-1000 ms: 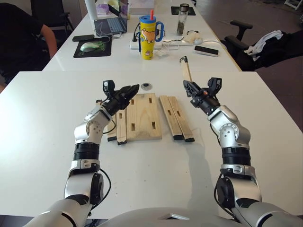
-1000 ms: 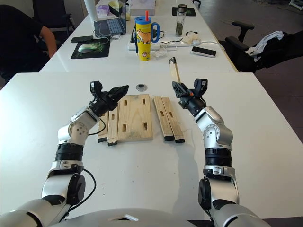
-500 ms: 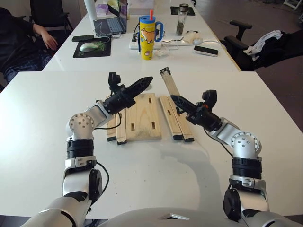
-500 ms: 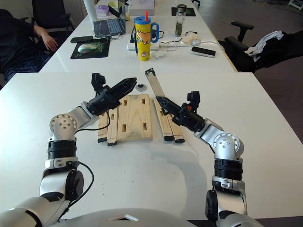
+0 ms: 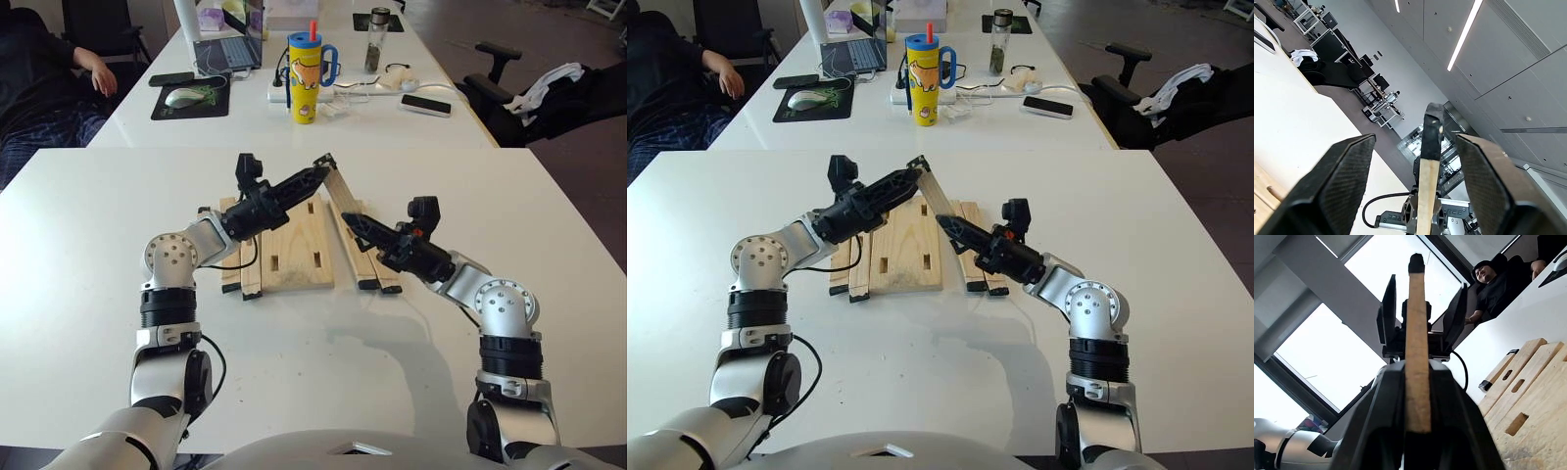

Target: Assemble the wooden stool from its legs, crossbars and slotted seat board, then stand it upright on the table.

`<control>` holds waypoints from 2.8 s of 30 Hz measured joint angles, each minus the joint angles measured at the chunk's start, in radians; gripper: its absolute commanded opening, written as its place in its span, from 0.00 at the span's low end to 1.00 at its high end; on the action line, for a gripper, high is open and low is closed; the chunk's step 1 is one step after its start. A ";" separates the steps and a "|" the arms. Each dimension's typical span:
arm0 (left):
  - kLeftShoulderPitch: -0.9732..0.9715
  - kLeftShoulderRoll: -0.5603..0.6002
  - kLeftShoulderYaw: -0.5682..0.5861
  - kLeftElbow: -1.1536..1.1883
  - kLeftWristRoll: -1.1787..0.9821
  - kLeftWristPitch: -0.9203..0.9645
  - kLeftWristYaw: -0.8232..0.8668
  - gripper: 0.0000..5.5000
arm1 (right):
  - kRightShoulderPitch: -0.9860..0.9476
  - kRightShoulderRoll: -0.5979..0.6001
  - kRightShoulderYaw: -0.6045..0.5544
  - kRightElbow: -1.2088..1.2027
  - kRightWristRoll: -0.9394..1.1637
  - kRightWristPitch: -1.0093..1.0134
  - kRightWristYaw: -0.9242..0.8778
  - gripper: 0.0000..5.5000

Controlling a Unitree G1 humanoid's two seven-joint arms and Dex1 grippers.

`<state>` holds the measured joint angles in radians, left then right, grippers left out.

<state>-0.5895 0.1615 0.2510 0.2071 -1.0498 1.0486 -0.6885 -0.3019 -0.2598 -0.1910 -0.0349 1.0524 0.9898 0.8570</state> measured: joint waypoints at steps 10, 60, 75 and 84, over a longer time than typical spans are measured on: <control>-0.006 -0.006 0.010 -0.001 -0.022 -0.003 -0.002 0.35 | 0.000 0.000 0.003 0.000 0.028 0.002 0.008 0.08; 0.399 -0.192 0.098 -0.324 0.471 -0.715 0.633 0.08 | 0.029 -0.050 -0.059 0.298 -0.299 -0.276 -0.181 0.27; 0.432 -0.214 0.092 -0.291 0.472 -0.765 0.644 0.08 | 0.017 -0.039 -0.058 0.311 -0.322 -0.276 -0.186 0.27; 0.386 -0.192 0.090 -0.221 0.513 -0.807 0.665 0.08 | 0.015 -0.034 -0.058 0.312 -0.329 -0.274 -0.186 0.27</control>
<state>-0.2037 -0.0304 0.3412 -0.0138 -0.5369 0.2417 -0.0237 -0.2868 -0.2939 -0.2493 0.2772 0.7231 0.7161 0.6712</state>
